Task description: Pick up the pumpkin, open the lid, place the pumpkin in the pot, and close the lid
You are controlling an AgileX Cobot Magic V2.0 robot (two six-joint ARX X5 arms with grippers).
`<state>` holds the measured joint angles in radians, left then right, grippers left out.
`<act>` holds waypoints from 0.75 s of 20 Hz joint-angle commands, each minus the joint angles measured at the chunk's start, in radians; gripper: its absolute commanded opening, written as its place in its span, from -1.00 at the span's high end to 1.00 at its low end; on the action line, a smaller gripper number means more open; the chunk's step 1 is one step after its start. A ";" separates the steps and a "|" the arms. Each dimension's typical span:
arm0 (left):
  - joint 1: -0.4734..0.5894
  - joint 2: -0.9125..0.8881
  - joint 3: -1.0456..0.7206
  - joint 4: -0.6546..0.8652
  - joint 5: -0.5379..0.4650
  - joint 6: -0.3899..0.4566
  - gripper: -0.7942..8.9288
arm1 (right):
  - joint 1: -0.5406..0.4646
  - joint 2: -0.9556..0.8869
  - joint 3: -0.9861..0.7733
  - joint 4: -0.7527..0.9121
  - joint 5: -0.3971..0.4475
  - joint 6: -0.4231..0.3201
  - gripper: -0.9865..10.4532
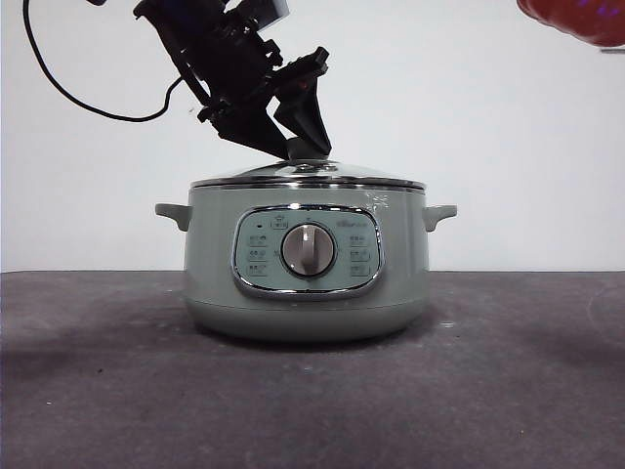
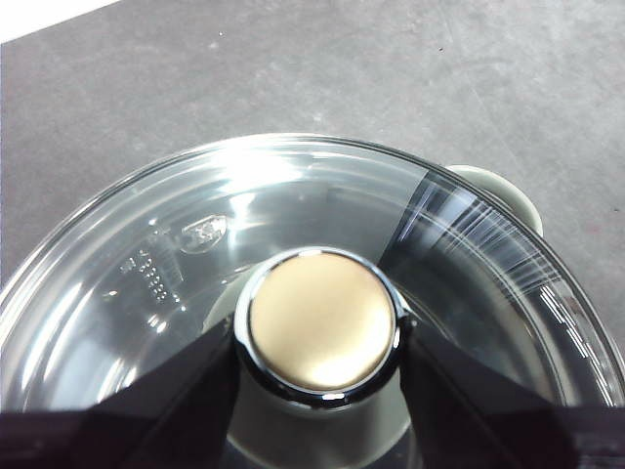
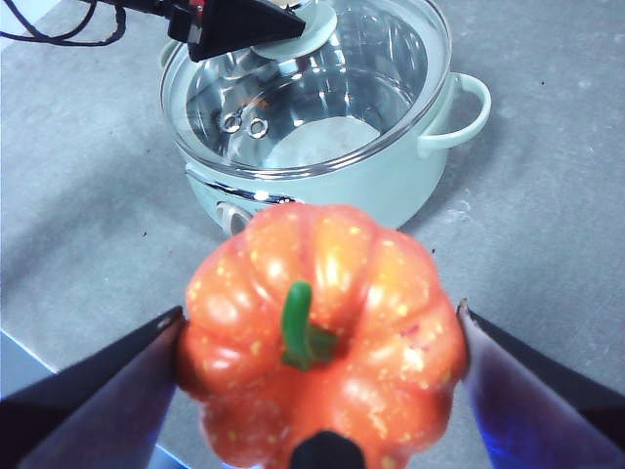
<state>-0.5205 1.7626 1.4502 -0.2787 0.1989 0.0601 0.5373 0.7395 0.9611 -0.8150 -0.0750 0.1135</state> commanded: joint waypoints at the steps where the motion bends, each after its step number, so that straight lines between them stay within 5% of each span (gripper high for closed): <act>1: -0.001 -0.051 0.012 0.021 0.012 -0.007 0.86 | 0.001 0.007 0.000 0.006 0.003 0.008 0.85; 9: 0.036 -0.298 0.013 -0.108 0.011 -0.006 0.85 | 0.001 0.126 0.000 0.149 -0.005 0.000 0.85; 15: 0.077 -0.549 0.013 -0.307 -0.020 0.018 0.85 | 0.001 0.399 0.094 0.311 -0.058 -0.065 0.85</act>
<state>-0.4473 1.2270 1.4494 -0.6289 0.1795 0.0631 0.5373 1.1213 1.0473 -0.5163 -0.1303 0.0723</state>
